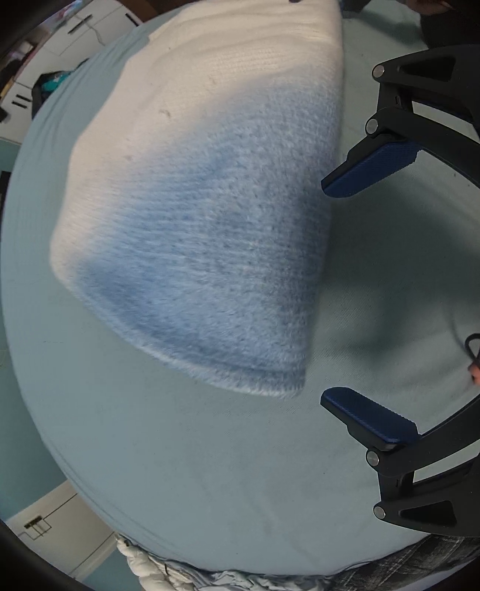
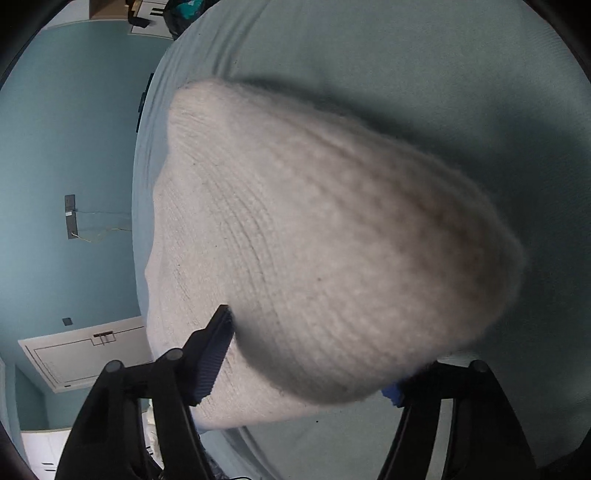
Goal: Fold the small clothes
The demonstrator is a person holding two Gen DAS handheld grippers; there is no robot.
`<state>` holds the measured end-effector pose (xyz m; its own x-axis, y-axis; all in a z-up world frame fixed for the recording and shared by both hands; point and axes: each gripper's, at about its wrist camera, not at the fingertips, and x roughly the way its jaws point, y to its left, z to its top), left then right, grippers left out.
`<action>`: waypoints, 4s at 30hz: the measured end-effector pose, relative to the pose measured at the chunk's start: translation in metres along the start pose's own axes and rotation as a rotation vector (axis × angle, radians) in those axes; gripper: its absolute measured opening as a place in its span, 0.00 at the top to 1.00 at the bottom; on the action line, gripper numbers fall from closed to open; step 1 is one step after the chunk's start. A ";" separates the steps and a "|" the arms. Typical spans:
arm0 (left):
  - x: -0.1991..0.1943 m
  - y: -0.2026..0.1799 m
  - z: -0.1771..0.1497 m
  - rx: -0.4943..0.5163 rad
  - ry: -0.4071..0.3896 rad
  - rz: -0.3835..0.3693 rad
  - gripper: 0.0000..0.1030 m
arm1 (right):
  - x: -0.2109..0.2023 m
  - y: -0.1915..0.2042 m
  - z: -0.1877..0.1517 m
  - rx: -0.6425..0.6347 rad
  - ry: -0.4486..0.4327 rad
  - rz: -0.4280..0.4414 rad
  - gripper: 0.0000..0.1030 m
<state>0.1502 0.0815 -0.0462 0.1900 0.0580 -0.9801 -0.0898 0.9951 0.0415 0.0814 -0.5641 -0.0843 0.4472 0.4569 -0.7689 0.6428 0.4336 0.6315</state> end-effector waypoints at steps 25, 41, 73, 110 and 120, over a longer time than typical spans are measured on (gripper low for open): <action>0.038 0.043 -0.013 -0.543 0.159 -0.404 0.00 | -0.002 0.043 -0.010 -0.193 -0.134 -0.097 0.73; 0.070 0.050 0.018 -0.696 0.165 -0.569 0.35 | 0.001 0.039 -0.006 -0.154 -0.134 -0.053 0.73; -0.047 0.082 -0.098 -0.725 0.261 -0.665 0.77 | -0.089 0.046 -0.061 -0.224 0.121 -0.069 0.77; -0.035 -0.009 0.087 -0.066 -0.190 -0.214 0.00 | 0.063 0.090 0.106 -0.494 -0.015 -0.196 0.34; 0.025 -0.048 0.109 0.003 -0.200 -0.025 0.00 | 0.040 0.107 0.046 -0.624 -0.317 -0.283 0.81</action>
<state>0.2661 0.0444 -0.0517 0.3827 0.0480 -0.9226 -0.0797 0.9966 0.0188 0.1968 -0.5350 -0.0521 0.5354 0.0583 -0.8426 0.3306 0.9036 0.2726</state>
